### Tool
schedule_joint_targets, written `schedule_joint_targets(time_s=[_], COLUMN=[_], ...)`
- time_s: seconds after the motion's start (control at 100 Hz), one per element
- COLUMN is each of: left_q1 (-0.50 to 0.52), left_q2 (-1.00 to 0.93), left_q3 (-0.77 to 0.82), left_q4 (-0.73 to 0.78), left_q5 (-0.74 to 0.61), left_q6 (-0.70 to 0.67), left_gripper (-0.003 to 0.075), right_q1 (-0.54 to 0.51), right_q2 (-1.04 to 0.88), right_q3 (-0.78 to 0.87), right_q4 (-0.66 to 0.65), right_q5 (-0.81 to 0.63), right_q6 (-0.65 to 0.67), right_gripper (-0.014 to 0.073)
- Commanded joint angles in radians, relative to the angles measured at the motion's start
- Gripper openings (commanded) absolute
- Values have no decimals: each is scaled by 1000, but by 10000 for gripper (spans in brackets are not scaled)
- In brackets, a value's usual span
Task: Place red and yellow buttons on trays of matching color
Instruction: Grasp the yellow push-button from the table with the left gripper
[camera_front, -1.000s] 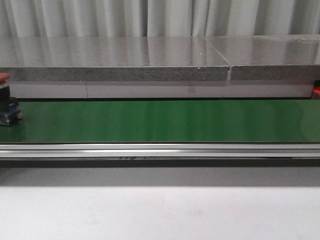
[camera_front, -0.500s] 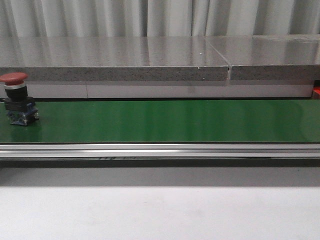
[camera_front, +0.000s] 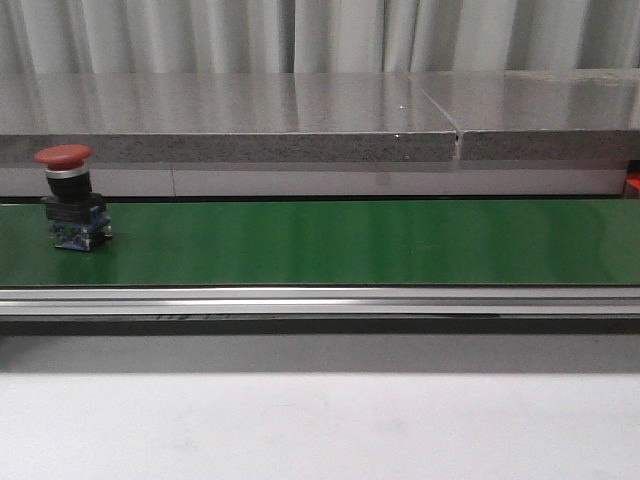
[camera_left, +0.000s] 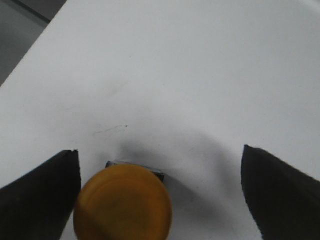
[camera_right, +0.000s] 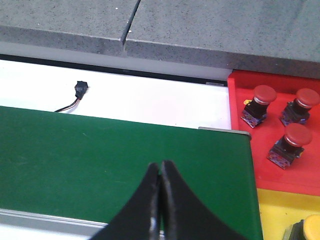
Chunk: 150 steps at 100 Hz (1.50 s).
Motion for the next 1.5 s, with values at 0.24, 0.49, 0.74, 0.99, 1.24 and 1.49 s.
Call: schedule_joint_targets(time_s=[0.24, 0.49, 0.74, 0.99, 1.24, 1.49], left_q1=[2, 2, -6, -87, -204, -288], left_q2=[-58, -147, -328, -481, -568, -574], left_q3=[-34, -34, -34, 13, 160, 294], left_q4=[1, 1, -42, -42, -42, -56], left_q5=[22, 48, 87, 116, 100, 48], left_q6=[-1, -1, -1, 6, 22, 22], left_gripper=[172, -19, -19, -19, -19, -19], right_q1=[1, 1, 1, 1, 1, 1], right_q2=[-7, -7, -7, -7, -7, -7], right_q3=[-26, -26, -26, -26, -26, -26], right_q4=[10, 10, 10, 10, 10, 10], right_q5=[-58, -58, -58, -58, -58, -58], right_q6=[-7, -7, -7, -7, -7, -7], right_gripper=[-67, -67, -67, -67, -67, -67])
